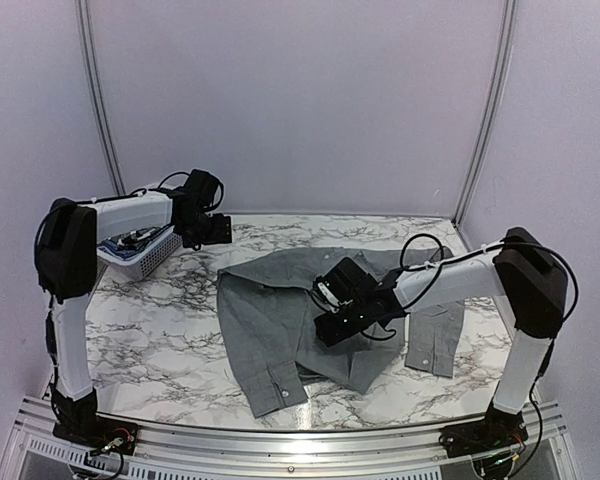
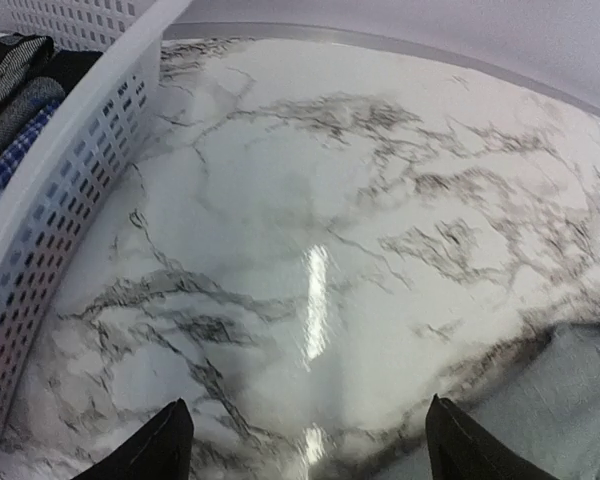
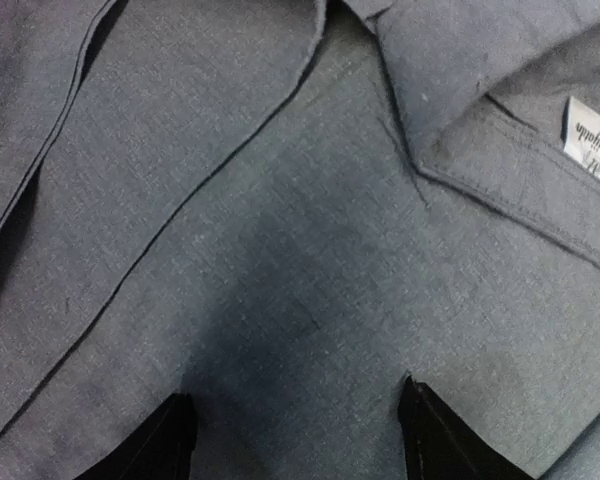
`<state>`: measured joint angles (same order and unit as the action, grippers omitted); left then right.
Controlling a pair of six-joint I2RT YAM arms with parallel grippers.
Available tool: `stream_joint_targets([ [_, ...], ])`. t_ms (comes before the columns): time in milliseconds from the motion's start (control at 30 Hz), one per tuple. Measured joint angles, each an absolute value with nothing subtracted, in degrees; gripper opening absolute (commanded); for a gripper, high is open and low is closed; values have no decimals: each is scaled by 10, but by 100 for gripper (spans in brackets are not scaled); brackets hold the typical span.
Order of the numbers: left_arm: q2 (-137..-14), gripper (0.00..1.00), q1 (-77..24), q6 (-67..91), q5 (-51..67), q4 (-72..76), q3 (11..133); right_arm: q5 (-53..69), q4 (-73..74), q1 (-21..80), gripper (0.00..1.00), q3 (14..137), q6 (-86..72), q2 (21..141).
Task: Fold and stack the long sleeve shirts
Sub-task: Flatten out the crumpled shirt at the center of the board.
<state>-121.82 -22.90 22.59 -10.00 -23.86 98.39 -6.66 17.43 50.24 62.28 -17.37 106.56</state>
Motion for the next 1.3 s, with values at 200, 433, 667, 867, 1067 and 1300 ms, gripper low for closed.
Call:
stream_joint_targets([
  [200,-1016,77,-314,264,-101,-225,792,-59,154,507,69,547,-191,1007],
  [433,-864,73,-433,338,-98,-212,577,-54,155,527,69,468,-218,933],
  [667,-824,65,-582,442,-78,-212,454,-46,165,574,69,453,-255,912],
  [867,-829,60,-649,500,-81,-210,443,-43,165,576,69,449,-272,907],
  [1067,-904,57,-691,508,-110,-214,493,-51,166,576,69,449,-279,907],
  [1300,-987,29,-725,503,-145,-226,551,-58,177,576,69,449,-285,903],
])
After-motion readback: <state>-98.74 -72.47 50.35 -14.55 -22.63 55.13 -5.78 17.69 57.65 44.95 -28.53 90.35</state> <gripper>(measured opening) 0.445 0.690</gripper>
